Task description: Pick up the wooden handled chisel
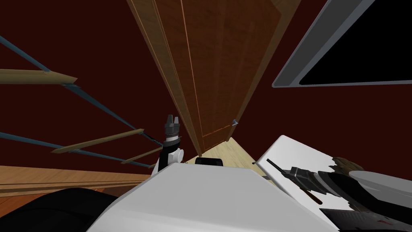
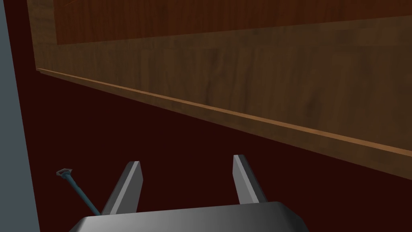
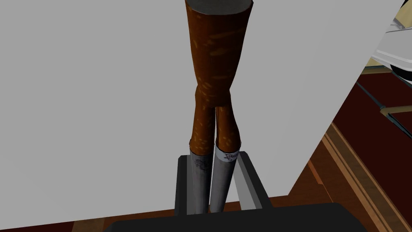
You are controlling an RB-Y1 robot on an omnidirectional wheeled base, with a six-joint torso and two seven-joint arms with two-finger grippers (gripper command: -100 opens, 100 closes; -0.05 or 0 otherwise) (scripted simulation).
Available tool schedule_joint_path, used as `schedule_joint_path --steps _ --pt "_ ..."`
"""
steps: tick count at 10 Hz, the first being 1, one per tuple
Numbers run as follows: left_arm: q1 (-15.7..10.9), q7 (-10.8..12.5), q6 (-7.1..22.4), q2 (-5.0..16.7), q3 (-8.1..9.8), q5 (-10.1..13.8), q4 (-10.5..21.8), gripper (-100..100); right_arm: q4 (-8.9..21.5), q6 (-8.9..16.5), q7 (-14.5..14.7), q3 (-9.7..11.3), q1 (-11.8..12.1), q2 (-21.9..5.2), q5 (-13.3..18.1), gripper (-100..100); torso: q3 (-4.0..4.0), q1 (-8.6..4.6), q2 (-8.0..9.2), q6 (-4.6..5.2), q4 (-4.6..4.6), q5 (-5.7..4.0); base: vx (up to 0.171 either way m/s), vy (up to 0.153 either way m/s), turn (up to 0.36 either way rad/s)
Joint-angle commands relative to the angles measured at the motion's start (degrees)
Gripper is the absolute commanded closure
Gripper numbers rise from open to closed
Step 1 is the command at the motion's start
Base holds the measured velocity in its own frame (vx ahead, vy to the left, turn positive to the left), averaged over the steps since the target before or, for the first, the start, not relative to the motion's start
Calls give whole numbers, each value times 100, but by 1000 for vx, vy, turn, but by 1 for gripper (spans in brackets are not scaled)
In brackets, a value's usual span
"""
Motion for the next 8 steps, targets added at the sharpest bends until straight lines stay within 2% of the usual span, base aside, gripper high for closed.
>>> schedule_joint_path --steps 1,3,4,5,6,7,8 --pt "0 0 0 0 0 0 0 0 0 0 0 0 0 0 0 100 0 0 0 0 0 0 0 0 0" --pt "0 0 0 0 0 0 0 0 0 1 0 0 0 0 0 100 -1 -2 -1 0 -1 -1 0 0 0" --pt "0 0 0 0 0 0 0 0 0 1 1 -1 -1 0 0 0 -1 -2 -1 0 -1 -1 0 0 0" --pt "0 0 0 0 0 0 0 0 -65 -57 -109 -12 -52 -182 11 100 -1 -2 -1 0 -1 -1 -6 12 -107" --pt "0 0 0 0 0 0 0 0 -101 -91 -144 -34 -50 -290 -15 100 0 4 1 4 0 4 -10 19 -104" --pt "0 0 0 0 0 0 0 0 -86 -65 -96 -37 -26 -241 -27 100 2 10 3 3 0 5 -5 9 -13" --pt "0 0 0 0 0 0 0 0 -90 -73 -109 -39 -29 -254 -27 0 1 6 2 3 -1 2 0 0 0"
